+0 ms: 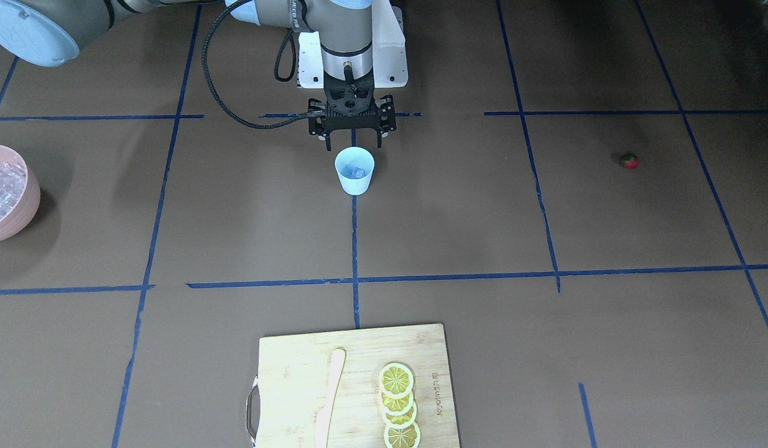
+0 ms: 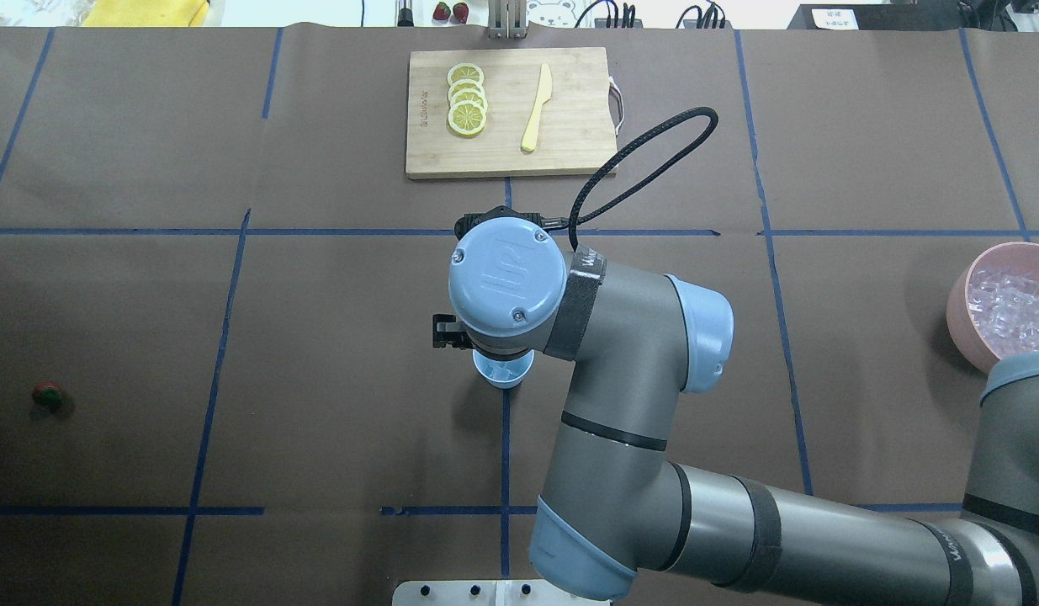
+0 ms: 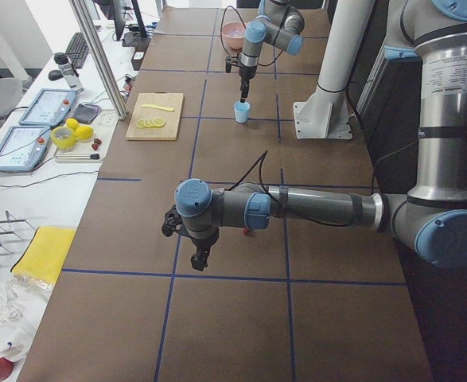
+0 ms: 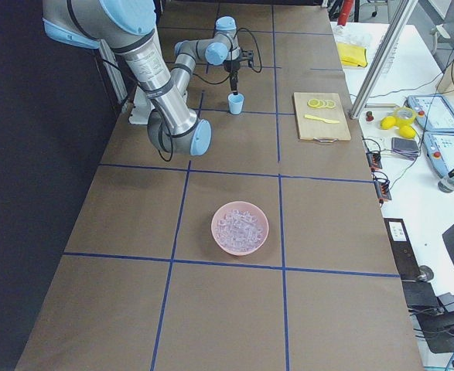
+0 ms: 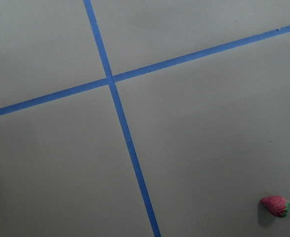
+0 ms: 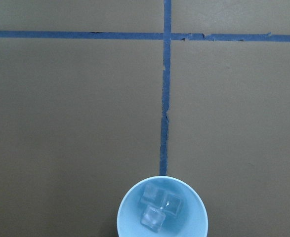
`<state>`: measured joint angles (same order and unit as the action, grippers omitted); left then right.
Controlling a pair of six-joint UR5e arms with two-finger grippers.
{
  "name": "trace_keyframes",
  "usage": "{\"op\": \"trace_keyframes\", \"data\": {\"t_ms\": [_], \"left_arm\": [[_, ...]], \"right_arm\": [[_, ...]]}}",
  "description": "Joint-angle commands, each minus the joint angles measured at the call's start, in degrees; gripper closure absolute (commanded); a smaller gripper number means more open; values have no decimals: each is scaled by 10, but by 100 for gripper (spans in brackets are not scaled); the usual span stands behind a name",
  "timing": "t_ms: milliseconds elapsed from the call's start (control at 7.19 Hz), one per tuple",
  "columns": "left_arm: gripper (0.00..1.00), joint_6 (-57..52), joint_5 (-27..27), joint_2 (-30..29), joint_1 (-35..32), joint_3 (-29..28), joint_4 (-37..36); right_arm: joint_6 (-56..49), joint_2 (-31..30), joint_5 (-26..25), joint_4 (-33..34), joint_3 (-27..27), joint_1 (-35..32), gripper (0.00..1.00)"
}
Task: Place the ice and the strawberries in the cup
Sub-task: 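Move the right gripper back to the pink bowl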
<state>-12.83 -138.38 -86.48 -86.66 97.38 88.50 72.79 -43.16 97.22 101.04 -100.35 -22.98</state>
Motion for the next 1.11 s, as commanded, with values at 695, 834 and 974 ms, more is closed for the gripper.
{"op": "trace_keyframes", "data": {"t_ms": [695,834,974], "left_arm": [[0,1,1,-9,2,4,1],[0,2,0,-18,2,0,0],[0,3,1,-33,3,0,-2]], "right_arm": [[-291,-210,162,-6,-130,-200,1],[-381,-263,207,-6,-144,-255,1],[-456,-315,217,-6,-168,-305,1]]}}
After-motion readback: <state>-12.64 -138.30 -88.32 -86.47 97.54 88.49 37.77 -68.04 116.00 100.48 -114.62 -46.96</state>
